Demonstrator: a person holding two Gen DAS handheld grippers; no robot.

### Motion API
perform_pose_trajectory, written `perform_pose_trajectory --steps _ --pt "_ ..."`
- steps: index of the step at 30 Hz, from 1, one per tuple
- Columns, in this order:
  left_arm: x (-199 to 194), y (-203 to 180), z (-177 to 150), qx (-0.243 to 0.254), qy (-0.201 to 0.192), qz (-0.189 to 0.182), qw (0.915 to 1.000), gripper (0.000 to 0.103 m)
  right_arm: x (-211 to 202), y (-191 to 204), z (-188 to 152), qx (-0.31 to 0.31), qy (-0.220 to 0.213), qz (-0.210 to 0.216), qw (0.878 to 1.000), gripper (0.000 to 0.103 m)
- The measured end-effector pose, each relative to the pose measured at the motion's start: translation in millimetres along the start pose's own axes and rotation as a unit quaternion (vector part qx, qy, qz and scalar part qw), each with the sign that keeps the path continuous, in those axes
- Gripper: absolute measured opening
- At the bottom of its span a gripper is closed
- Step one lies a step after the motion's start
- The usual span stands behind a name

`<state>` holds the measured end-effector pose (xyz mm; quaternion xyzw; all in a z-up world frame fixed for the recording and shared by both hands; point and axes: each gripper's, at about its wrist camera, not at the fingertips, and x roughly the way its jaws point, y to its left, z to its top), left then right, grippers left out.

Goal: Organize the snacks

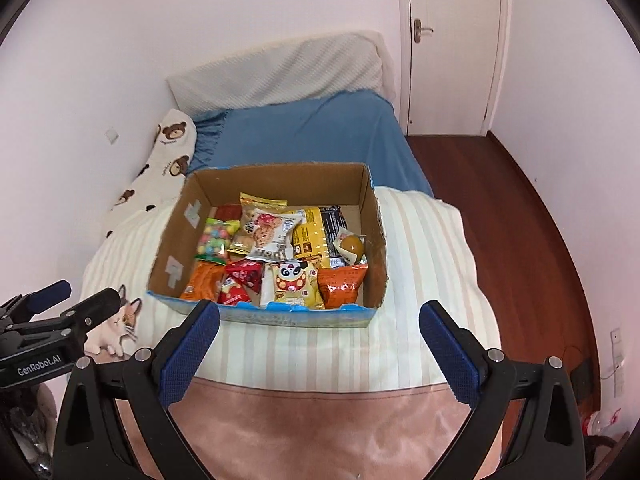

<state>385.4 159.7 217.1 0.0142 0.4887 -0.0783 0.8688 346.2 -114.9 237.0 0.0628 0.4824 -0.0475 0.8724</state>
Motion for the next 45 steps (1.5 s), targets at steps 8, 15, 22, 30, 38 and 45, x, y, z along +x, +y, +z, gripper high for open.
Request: perform_pose_trajectory --steps 8,15,22,30,38,45 --pt "-49 -7 -21 0.004 -0.02 0.005 0.9998 0.101 -57 5 -18 0.001 -0.028 0.013 1.0 0.102" --pt "-80 -11 -33 0.006 -0.039 0.005 0.9992 0.101 -95 8 -31 -0.003 -0.048 0.015 0.999 0.102" --pt "-96 -14 -39 0.004 -0.05 0.0 0.9988 0.101 -120 10 -35 -0.015 -0.063 0.01 0.998 0.102" --pt "-100 -14 -41 0.005 -0.053 0.002 0.9986 0.101 -123 12 -35 -0.018 -0.065 0.012 0.998 0.102" --pt "-78 -16 -34 0.002 -0.038 0.003 0.9993 0.103 -104 9 -29 -0.016 -0.064 -0.002 0.998 0.103" --pt "-44 -17 -20 0.004 -0.03 0.021 0.9993 0.103 -72 5 -17 -0.014 -0.062 -0.015 0.998 0.103"
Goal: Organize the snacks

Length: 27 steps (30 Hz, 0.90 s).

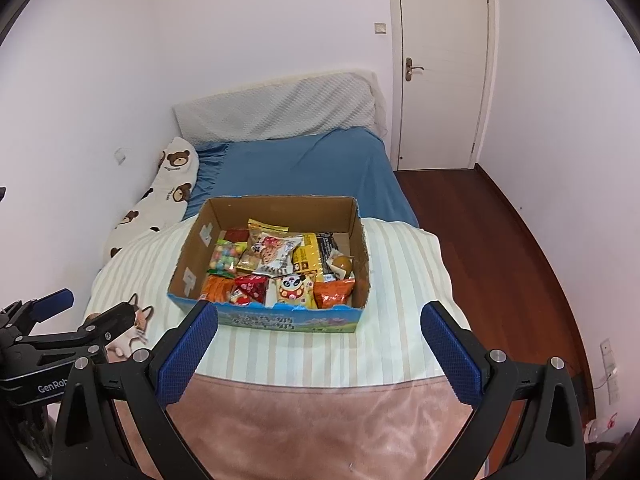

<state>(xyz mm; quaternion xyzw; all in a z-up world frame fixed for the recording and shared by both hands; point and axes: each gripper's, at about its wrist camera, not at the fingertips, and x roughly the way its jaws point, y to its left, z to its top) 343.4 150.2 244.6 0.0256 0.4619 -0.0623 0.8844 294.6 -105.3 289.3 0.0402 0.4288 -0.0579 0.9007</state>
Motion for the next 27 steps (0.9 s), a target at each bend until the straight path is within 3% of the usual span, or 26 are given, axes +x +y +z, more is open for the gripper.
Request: perform_pose_trajectory --steps 18,27 --pt "75 -12 36 0.013 0.023 0.029 0.9992 0.103 100 -20 21 0.017 0.04 -0.025 0.999 0.103" --pt "94 -18 37 0.021 0.038 0.027 0.9987 0.103 124 -19 23 0.012 0.058 -0.027 0.998 0.103"
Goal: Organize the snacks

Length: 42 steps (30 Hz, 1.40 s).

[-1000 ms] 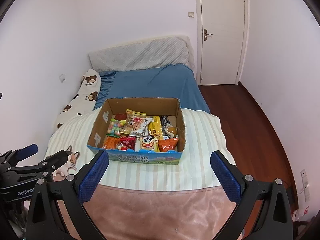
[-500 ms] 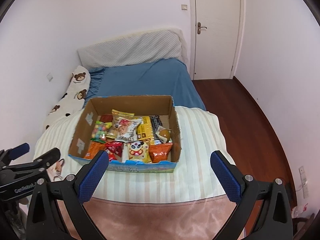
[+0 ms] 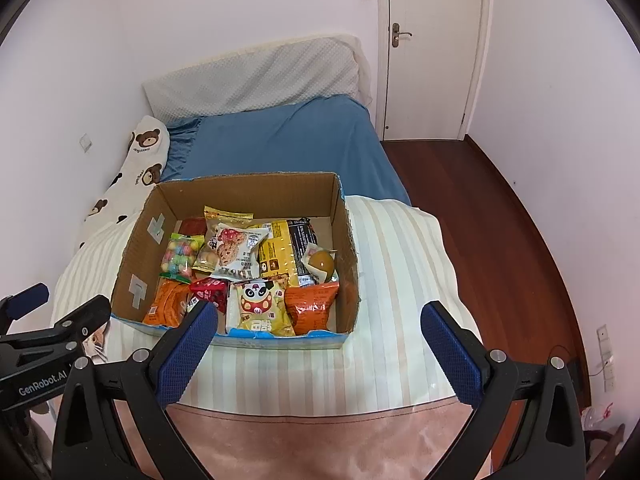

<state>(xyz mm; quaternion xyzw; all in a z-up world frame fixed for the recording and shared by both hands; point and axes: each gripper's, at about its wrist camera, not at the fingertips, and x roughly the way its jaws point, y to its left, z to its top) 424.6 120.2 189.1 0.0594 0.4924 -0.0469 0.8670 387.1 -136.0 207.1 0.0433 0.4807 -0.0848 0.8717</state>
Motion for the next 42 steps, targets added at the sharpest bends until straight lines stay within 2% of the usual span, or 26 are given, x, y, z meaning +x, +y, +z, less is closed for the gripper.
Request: perform_pose_trajectory --steps 42 --pt "-8 -4 -4 0.011 -0.005 -0.004 0.9999 0.103 -2 1 -8 0.007 0.013 0.006 1.0 0.103"
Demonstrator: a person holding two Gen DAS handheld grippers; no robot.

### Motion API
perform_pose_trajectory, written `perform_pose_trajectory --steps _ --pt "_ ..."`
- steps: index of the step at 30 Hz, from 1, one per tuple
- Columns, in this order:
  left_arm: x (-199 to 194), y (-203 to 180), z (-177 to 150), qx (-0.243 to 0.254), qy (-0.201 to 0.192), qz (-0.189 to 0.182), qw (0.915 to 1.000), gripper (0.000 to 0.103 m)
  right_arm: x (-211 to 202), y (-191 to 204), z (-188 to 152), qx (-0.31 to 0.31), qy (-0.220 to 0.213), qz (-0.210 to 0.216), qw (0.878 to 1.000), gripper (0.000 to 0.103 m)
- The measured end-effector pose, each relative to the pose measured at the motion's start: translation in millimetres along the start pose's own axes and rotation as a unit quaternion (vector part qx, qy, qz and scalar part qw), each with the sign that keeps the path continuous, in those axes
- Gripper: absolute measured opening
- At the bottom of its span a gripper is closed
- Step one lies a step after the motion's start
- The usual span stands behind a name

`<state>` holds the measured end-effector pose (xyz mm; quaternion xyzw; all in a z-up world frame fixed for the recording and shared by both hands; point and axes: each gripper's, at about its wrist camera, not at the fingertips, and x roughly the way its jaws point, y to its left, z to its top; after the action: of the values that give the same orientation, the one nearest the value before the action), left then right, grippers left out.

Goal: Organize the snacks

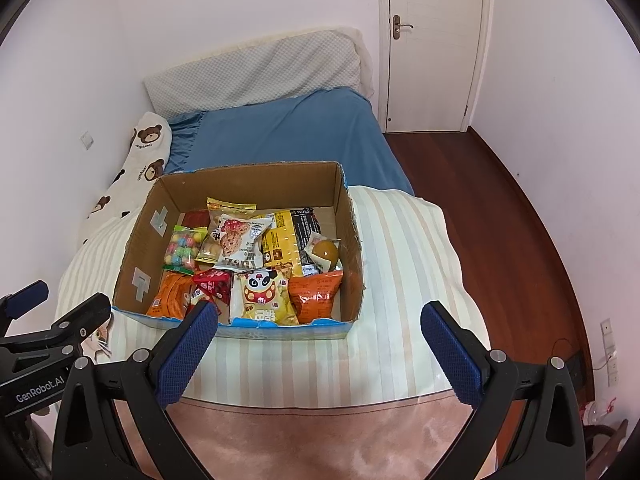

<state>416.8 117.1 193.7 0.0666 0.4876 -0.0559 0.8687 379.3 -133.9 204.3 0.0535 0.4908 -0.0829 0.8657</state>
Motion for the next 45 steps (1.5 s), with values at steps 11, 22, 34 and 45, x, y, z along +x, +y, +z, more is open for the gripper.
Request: perform_pose_trajectory --steps 11,22,34,45 --pt "-0.9 0.5 -1.2 0.0 0.0 -0.001 1.0 0.103 -0.2 -2.1 -1.7 0.007 0.008 0.003 1.0 0.103" --pt "-0.7 1.0 -3.2 -0.001 0.001 -0.002 1.0 0.103 -2.3 -1.4 -3.5 0.008 0.007 0.003 1.0 0.103" --pt "0.9 1.9 -6.3 -0.002 0.004 -0.002 1.0 0.103 -2.9 -0.1 -4.5 0.007 0.008 0.005 1.0 0.103" --pt "2.2 2.3 -8.2 -0.003 0.004 -0.001 1.0 0.103 -4.9 1.3 -4.4 0.006 0.006 0.005 1.0 0.103"
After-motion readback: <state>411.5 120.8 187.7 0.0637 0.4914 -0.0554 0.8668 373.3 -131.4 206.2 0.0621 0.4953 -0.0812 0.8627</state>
